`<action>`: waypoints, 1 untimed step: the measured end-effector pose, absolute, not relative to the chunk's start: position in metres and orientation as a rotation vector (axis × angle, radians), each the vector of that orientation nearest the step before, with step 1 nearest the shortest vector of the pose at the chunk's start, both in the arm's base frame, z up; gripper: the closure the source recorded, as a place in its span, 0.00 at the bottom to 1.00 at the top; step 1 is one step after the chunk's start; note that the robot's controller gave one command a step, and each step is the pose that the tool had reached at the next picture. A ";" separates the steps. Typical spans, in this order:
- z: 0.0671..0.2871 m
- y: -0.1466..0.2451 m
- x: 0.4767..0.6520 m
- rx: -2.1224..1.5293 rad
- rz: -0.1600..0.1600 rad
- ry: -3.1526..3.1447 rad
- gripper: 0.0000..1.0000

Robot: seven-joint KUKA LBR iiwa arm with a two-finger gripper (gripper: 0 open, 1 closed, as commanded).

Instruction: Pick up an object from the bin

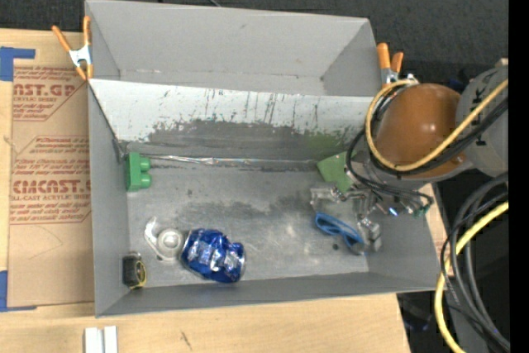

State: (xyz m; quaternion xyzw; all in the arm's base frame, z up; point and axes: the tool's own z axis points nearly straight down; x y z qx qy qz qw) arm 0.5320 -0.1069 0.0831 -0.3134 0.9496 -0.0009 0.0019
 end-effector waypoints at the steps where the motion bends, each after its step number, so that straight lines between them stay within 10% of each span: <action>1: 0.083 -0.105 0.531 -0.985 0.002 2.981 1.00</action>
Offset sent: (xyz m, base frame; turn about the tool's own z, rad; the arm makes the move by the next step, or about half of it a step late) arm 0.0000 0.0000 0.0000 0.0000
